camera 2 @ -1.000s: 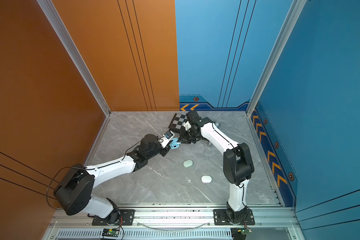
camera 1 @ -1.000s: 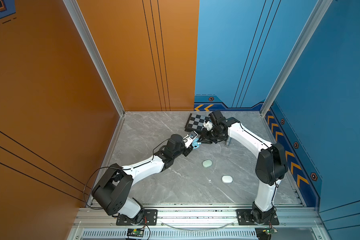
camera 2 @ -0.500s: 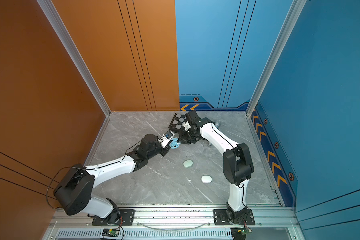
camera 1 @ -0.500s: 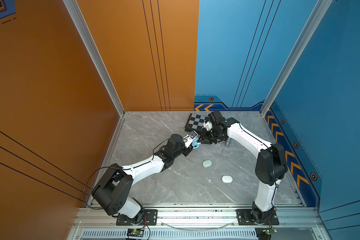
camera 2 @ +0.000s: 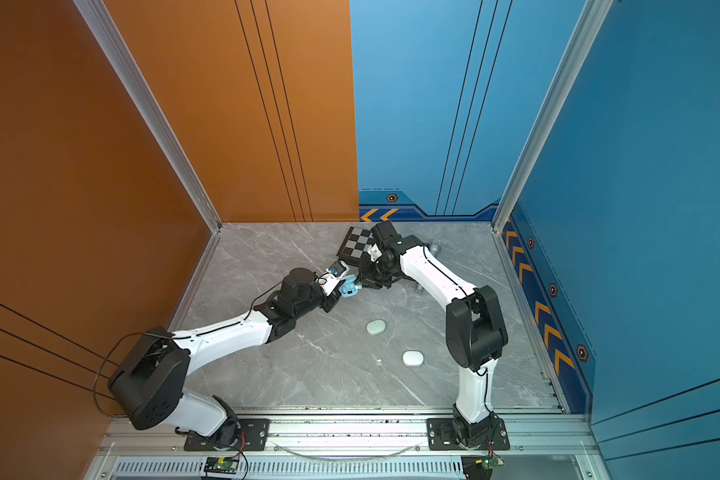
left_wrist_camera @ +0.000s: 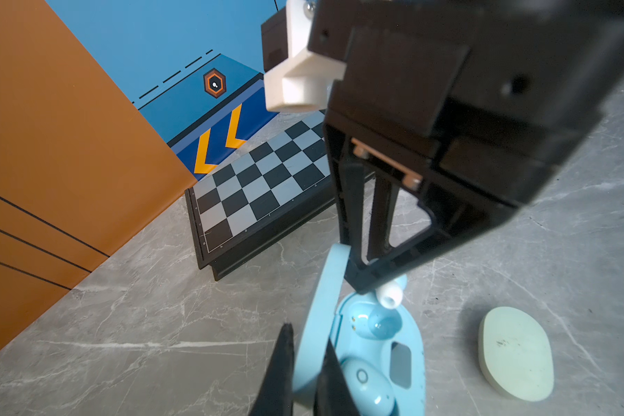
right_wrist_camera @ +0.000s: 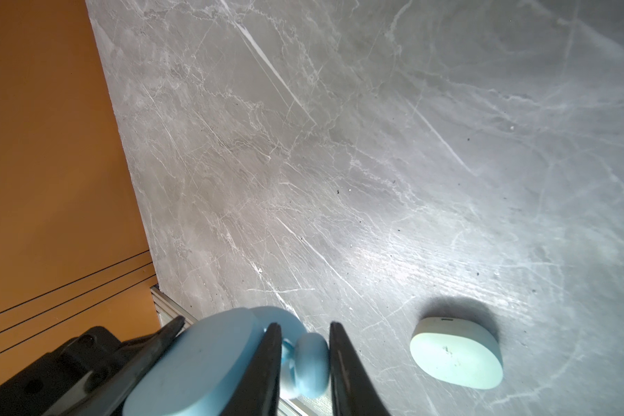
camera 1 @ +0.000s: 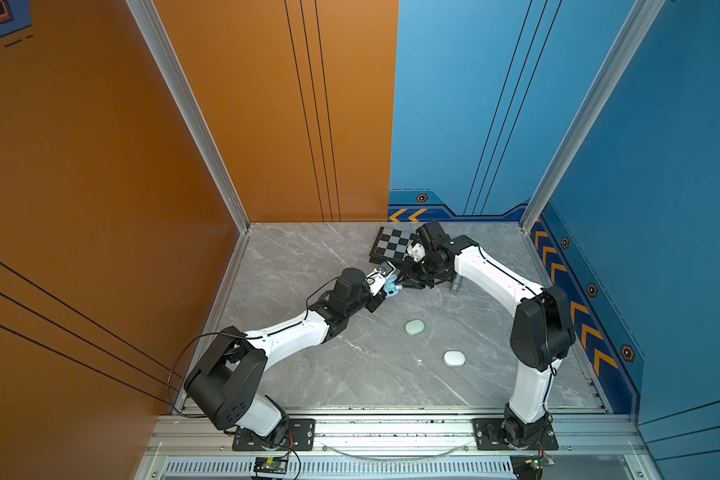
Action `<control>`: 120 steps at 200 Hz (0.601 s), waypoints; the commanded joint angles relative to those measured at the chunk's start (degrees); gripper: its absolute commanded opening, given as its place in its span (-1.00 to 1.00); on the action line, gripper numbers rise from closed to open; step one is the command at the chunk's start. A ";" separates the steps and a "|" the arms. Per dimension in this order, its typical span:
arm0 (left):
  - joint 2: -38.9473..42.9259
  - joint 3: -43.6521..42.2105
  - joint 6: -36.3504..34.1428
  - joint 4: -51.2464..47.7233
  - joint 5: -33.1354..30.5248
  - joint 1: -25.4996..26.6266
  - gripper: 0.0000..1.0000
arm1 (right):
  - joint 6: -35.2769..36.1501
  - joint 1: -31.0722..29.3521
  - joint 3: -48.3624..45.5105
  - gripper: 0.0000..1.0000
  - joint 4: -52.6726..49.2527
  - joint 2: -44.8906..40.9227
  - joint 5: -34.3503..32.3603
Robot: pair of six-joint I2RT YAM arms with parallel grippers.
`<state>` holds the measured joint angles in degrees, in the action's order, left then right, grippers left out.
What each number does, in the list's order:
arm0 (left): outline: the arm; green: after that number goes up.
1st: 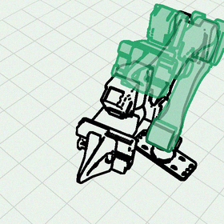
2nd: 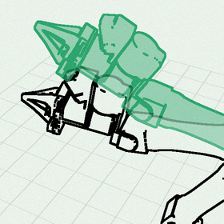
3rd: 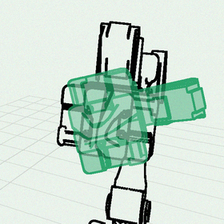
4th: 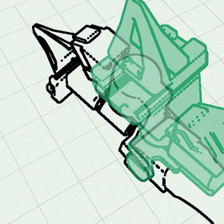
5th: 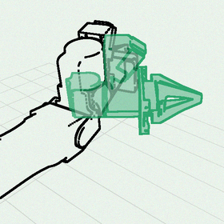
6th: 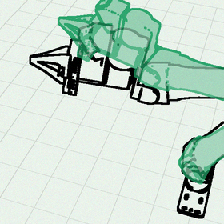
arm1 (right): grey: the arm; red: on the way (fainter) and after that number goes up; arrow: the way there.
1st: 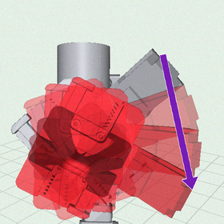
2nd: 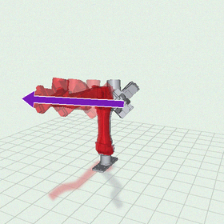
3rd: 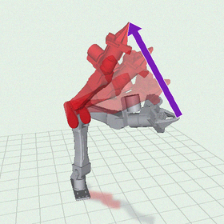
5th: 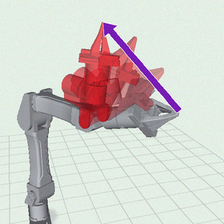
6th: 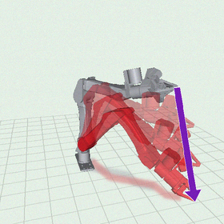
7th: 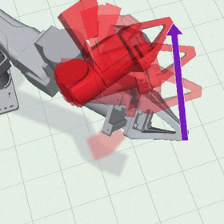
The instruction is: Insert the wireless bluetooth earbuds into the charging case
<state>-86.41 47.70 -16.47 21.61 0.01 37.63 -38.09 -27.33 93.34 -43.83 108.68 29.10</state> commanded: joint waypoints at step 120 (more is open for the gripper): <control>-4.42 1.87 2.23 0.06 1.48 1.29 -1.00 | -2.31 -1.49 -0.70 -0.46 2.19 -1.98 2.55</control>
<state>-88.79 48.29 -15.16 22.55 0.05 37.76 -39.81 -27.31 92.86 -43.64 108.68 26.74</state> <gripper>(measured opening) 0.098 0.271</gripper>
